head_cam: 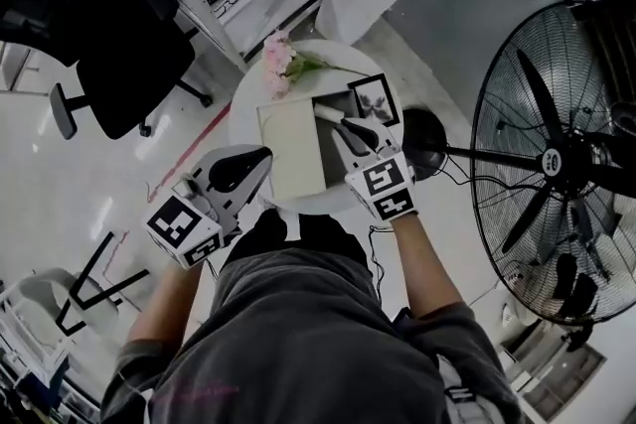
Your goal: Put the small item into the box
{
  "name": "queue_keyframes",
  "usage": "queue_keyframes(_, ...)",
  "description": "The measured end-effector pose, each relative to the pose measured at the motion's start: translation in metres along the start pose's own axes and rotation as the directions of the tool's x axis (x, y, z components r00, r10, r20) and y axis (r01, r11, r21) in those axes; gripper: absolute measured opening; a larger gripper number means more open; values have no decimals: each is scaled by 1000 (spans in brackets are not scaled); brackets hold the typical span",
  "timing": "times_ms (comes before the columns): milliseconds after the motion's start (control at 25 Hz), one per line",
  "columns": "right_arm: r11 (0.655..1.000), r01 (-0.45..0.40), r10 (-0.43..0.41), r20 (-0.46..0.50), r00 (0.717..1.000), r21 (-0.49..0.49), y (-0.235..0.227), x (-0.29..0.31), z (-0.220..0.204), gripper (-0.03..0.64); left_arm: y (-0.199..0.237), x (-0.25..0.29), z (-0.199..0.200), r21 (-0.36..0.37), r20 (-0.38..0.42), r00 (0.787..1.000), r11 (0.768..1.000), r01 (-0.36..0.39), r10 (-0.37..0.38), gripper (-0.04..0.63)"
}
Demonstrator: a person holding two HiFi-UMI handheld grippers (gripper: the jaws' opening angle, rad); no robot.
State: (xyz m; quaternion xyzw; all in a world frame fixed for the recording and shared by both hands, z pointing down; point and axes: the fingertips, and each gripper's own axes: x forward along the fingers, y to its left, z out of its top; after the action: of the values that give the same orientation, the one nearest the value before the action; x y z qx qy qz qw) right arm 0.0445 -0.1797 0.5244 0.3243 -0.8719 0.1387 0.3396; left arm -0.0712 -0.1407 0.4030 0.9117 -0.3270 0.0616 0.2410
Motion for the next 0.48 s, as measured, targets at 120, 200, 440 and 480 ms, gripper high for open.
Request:
queue_keyframes(120,1000,10,-11,32,999,21,7,-10,8,58,-3,-5,8,17,9,1000,1000,19,-19,23)
queue_keyframes(200,999,12,-14,50,999,35,12,-15,12,52,-6,-8,12,31,13,999,999,33,-33,23)
queue_keyframes(440,996,24,-36,147,988,81,24,-37,39,35,-13,-15,24,65,17,998,996,67,-68,23)
queue_keyframes(480,996,27,-41,165,985,88,26,-41,43,32,-14,-16,26,70,19,997,995,72,-73,23)
